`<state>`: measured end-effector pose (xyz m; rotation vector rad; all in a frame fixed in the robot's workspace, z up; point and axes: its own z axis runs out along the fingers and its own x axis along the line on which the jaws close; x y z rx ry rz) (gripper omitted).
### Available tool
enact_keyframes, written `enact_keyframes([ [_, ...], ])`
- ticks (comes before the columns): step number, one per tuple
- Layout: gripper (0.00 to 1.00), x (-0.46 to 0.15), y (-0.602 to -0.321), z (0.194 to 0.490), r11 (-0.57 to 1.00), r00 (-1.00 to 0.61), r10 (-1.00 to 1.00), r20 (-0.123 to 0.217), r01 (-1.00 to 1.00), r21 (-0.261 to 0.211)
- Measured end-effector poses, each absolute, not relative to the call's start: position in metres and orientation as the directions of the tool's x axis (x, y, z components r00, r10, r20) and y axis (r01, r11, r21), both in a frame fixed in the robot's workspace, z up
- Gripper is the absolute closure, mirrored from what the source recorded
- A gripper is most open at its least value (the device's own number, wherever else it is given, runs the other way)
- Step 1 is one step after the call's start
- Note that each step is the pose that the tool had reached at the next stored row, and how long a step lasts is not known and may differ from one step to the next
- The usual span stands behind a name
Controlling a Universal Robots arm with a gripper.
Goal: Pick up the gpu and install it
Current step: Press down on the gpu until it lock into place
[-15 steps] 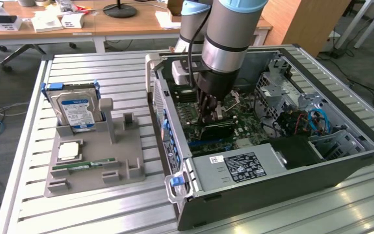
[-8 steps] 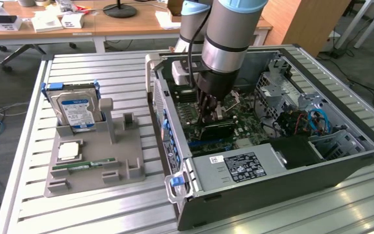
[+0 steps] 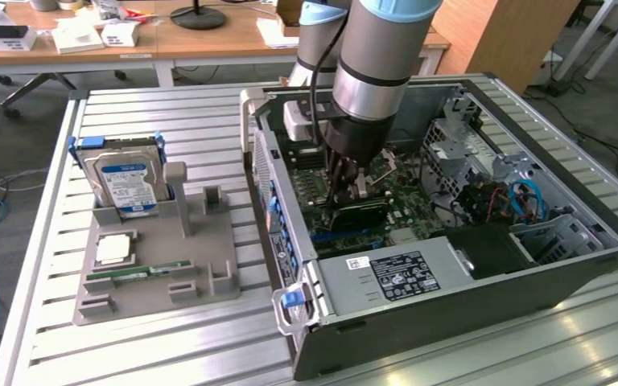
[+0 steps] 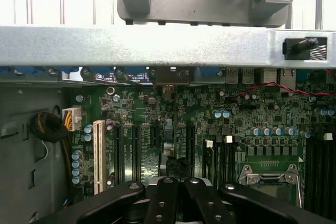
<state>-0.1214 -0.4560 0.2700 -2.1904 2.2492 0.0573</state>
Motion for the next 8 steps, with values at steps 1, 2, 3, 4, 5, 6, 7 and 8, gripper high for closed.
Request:
enact_keyframes([
  [1, 0.89, -0.1214, -0.4560, 0.2698, 0.026, -0.027, -0.999, -0.027, -0.999, 0.025],
  [2, 0.89, -0.1215, -0.4560, 0.2697, 0.026, -0.027, -0.999, -0.026, -0.999, 0.025],
  [3, 0.89, -0.1215, -0.4560, 0.2698, 0.026, -0.027, -0.999, -0.026, -0.999, 0.025],
  [4, 0.89, -0.1215, -0.4560, 0.2697, 0.026, -0.027, -0.999, -0.026, -0.999, 0.025],
  [5, 0.89, -0.1215, -0.4560, 0.2697, 0.026, -0.027, -0.999, -0.026, -0.999, 0.025],
  [6, 0.89, -0.1214, -0.4560, 0.2691, 0.026, -0.027, -0.999, -0.027, -0.999, 0.025],
  [7, 0.89, -0.1214, -0.4560, 0.2688, 0.026, -0.027, -0.999, -0.027, -0.999, 0.025],
  [8, 0.89, -0.1215, -0.4560, 0.2688, 0.026, -0.027, -0.999, -0.027, -0.999, 0.025],
])
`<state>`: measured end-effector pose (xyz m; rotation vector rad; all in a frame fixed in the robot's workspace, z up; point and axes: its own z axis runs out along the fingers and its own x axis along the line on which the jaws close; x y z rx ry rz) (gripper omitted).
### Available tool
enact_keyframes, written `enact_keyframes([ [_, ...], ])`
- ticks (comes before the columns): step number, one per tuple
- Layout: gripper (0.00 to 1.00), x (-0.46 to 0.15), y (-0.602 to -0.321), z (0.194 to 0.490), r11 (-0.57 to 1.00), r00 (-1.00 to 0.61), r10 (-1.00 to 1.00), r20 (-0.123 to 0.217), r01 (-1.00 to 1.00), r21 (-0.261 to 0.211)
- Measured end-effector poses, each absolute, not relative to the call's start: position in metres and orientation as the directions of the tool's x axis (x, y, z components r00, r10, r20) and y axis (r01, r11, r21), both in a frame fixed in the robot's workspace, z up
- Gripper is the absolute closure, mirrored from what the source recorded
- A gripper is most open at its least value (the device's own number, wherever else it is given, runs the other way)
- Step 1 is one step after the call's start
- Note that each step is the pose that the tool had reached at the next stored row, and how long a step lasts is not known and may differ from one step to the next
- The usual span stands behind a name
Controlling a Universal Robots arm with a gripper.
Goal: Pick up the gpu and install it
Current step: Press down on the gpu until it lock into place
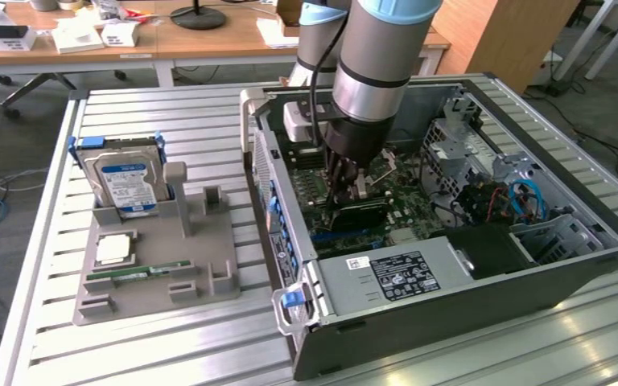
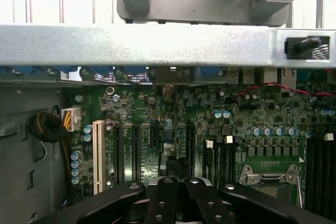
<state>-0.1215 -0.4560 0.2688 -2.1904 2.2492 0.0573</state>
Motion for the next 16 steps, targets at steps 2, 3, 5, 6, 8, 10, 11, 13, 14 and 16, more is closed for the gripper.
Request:
enact_keyframes([
  [2, 0.89, -0.1215, -0.4560, 0.2688, 0.026, -0.027, -0.999, -0.026, -0.999, 0.025],
  [3, 0.89, -0.1215, -0.4560, 0.2688, 0.026, -0.027, -0.999, -0.026, -0.999, 0.025],
  [5, 0.89, -0.1215, -0.4560, 0.2689, 0.026, -0.027, -0.999, -0.026, -0.999, 0.025],
  [6, 0.89, -0.1217, -0.4560, 0.2688, 0.026, -0.027, -0.999, -0.026, -0.999, 0.025],
  [8, 0.89, -0.1220, -0.4560, 0.2685, 0.026, -0.027, -0.999, -0.027, -0.999, 0.023],
  [10, 0.89, -0.1222, -0.4560, 0.2684, 0.026, -0.027, -0.999, -0.027, -0.999, 0.022],
  [11, 0.89, -0.1224, -0.4560, 0.2684, 0.026, -0.027, -0.999, -0.027, -0.999, 0.022],
  [13, 0.89, -0.1226, -0.4560, 0.2682, 0.026, -0.026, -0.999, -0.027, -0.999, 0.020],
  [14, 0.89, -0.1228, -0.4560, 0.2681, 0.026, -0.026, -0.999, -0.027, -0.999, 0.019],
  [16, 0.89, -0.1230, -0.4560, 0.2679, 0.025, -0.026, -0.999, -0.027, -1.000, 0.017],
])
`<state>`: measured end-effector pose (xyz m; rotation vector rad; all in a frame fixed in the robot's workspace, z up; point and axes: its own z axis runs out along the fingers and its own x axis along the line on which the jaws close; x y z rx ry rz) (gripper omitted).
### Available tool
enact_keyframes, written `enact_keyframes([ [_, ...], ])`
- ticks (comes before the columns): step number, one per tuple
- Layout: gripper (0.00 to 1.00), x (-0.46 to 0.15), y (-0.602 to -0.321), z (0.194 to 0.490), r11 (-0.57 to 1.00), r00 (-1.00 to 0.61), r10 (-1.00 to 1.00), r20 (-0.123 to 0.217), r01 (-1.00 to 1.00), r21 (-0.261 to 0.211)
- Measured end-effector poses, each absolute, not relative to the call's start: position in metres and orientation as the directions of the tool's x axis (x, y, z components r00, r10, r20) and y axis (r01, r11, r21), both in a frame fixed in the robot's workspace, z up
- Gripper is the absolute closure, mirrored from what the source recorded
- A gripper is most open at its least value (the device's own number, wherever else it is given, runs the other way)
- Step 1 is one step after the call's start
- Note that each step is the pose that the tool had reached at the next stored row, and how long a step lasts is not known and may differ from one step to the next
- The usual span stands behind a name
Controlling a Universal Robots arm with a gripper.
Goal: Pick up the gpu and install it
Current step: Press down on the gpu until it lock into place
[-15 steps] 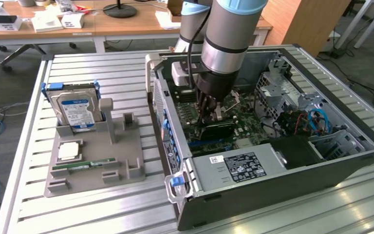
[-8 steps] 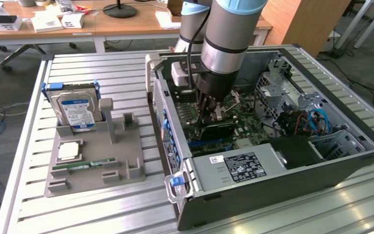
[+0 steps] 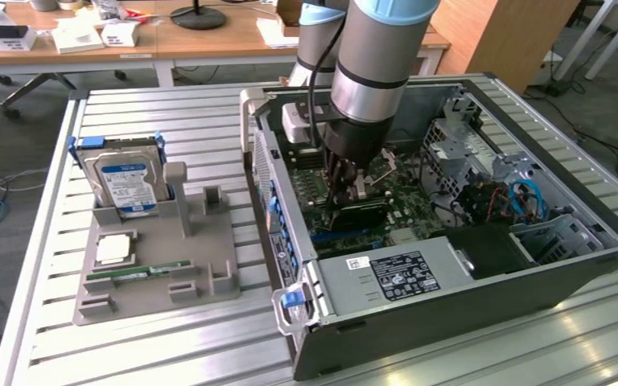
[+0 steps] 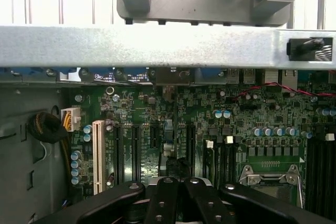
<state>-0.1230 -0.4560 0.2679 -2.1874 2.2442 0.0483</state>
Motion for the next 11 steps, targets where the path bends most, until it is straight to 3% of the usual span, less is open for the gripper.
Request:
enact_keyframes([
  [11, 0.89, -0.1231, -0.4560, 0.2676, 0.025, -0.025, -0.999, -0.027, -1.000, 0.017],
])
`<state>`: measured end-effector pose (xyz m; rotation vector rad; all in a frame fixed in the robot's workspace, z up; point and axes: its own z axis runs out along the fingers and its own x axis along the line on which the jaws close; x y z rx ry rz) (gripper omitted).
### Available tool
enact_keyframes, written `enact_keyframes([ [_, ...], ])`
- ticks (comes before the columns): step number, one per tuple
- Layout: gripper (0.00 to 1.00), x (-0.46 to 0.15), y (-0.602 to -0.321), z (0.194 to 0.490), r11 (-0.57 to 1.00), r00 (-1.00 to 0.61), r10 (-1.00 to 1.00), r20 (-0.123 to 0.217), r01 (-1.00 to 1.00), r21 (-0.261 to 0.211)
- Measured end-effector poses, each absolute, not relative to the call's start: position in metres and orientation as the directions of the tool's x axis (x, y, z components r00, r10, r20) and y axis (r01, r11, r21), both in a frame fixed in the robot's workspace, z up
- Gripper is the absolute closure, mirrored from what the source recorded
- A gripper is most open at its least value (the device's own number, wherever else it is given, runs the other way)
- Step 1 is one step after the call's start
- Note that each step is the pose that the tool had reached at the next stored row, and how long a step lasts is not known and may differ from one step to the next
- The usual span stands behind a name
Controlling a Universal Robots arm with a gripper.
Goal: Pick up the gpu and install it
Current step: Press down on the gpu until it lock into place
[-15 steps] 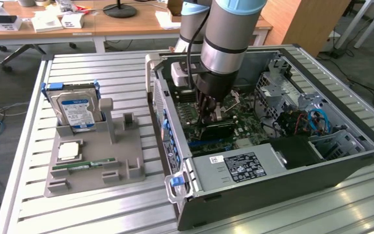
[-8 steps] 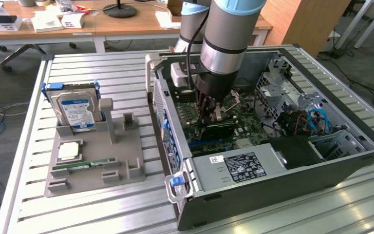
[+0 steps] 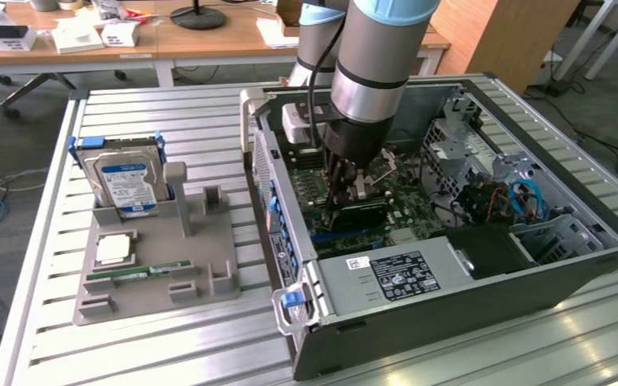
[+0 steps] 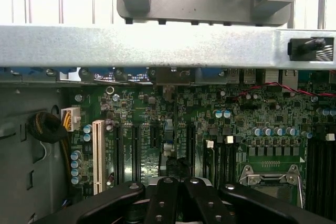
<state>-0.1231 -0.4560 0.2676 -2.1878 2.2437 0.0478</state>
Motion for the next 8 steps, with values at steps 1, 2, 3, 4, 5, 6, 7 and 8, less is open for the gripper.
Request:
enact_keyframes([
  [1, 0.89, -0.1231, -0.4560, 0.2676, 0.025, -0.025, -0.999, -0.027, -1.000, 0.017],
  [2, 0.89, -0.1231, -0.4560, 0.2676, 0.025, -0.025, -0.999, -0.027, -1.000, 0.017],
  [3, 0.89, -0.1231, -0.4560, 0.2676, 0.025, -0.025, -0.999, -0.027, -1.000, 0.017],
  [4, 0.89, -0.1232, -0.4560, 0.2676, 0.025, -0.025, -0.999, -0.027, -1.000, 0.017],
  [5, 0.89, -0.1231, -0.4560, 0.2676, 0.025, -0.025, -0.999, -0.027, -1.000, 0.017],
  [6, 0.89, -0.1231, -0.4560, 0.2676, 0.025, -0.025, -0.999, -0.027, -1.000, 0.017],
  [7, 0.89, -0.1231, -0.4560, 0.2676, 0.025, -0.025, -0.999, -0.027, -1.000, 0.017],
  [8, 0.89, -0.1232, -0.4560, 0.2676, 0.025, -0.025, -0.999, -0.027, -1.000, 0.017],
])
